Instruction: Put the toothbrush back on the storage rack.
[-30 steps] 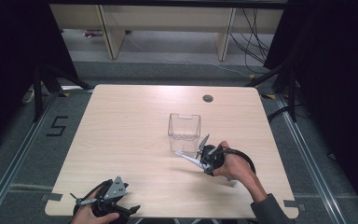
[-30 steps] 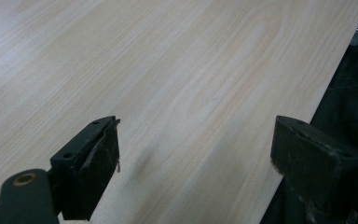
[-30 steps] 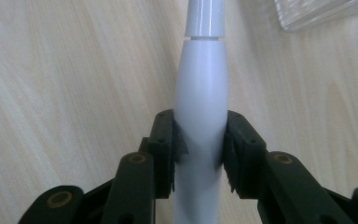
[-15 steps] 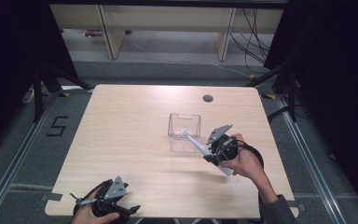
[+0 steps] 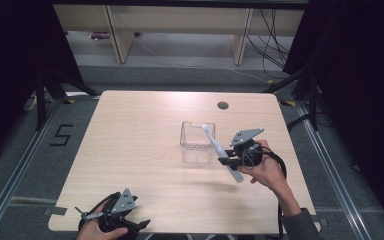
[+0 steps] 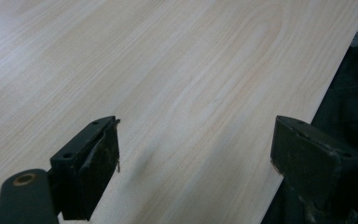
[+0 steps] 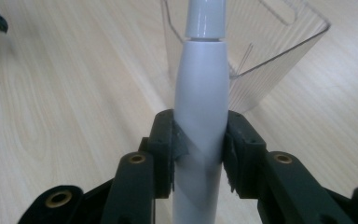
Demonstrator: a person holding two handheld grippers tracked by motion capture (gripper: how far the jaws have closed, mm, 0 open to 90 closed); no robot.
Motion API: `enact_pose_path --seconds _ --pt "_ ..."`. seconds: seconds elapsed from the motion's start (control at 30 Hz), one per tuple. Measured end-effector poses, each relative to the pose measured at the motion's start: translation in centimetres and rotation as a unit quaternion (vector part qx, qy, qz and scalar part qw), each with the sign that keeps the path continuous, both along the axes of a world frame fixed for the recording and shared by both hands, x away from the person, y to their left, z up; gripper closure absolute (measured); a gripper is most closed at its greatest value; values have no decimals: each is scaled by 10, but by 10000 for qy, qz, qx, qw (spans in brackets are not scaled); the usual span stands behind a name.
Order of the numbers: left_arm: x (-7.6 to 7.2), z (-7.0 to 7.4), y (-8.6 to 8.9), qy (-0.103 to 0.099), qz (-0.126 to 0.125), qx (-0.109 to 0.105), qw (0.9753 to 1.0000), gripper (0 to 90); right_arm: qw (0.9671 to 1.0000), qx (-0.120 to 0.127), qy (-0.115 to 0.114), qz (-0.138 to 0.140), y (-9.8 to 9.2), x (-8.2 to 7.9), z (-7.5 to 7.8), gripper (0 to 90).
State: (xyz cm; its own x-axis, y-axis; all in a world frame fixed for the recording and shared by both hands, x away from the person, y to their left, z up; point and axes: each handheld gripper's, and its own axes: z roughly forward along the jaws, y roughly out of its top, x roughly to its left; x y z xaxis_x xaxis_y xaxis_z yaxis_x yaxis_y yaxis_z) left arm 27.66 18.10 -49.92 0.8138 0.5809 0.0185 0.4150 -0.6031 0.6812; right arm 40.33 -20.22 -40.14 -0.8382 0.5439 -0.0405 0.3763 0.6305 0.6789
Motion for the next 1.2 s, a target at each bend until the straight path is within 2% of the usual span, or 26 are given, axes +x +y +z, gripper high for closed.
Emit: enact_pose_path --seconds 0.1,0.13,0.23,0.33,0.37,0.43,0.47,0.53,0.67,0.7,0.77,0.83,0.9,0.93,1.0,1.07,1.1,1.13,1.2 --pt "1 0 0 -35 -73 48 10000 148 9995 285 -75 -91 -3 1 1 667" --pt "1 0 0 -32 -72 39 10000 148 9996 263 39 -79 -5 1 4 667" --pt "0 0 0 -17 -48 33 10000 148 9991 362 -17 -239 -7 3 4 667" --pt "1 -1 0 17 -8 17 10000 148 9986 478 -105 -224 -10 5 6 667" --pt "1 0 0 -44 -84 62 9999 148 9979 571 -50 -289 -9 4 7 667" --pt "1 0 0 -29 -70 51 10000 148 9978 585 -207 -232 -11 6 9 667" --pt "1 0 0 -30 -69 44 10000 148 9973 667 -167 -249 -10 5 9 667" --pt "1 0 0 -32 -63 30 10000 148 9972 655 -267 -243 -11 4 13 667" --pt "1 -1 0 -17 -84 56 9999 148 9961 788 -309 -237 -10 3 18 667" --pt "2 0 1 9 -97 67 9999 148 9956 824 -384 -242 -10 4 19 667" --pt "1 -1 0 66 -42 51 10000 148 9951 906 -277 -271 -8 4 22 667" --pt "1 0 0 -18 -75 57 10000 148 9949 912 -385 -188 -8 7 23 667" --pt "1 -1 0 8 -18 25 10000 148 9950 927 -308 -203 -7 6 25 667" --pt "2 0 1 -36 -73 67 9999 148 9947 921 -424 -198 -7 7 26 667" --pt "2 0 1 -38 -50 53 10000 148 9945 972 -340 -209 -6 8 28 667" --pt "2 0 1 -40 -56 48 10000 148 9938 1029 -373 -200 -5 10 30 667" --pt "1 0 1 -41 -52 38 10000 148 9930 1092 -357 -289 -4 9 31 667" --pt "1 0 1 -27 -35 28 10000 148 9930 1073 -431 -239 -4 11 33 667" --pt "1 0 1 -36 -38 39 10000 148 9925 1136 -361 -257 -2 11 36 667"
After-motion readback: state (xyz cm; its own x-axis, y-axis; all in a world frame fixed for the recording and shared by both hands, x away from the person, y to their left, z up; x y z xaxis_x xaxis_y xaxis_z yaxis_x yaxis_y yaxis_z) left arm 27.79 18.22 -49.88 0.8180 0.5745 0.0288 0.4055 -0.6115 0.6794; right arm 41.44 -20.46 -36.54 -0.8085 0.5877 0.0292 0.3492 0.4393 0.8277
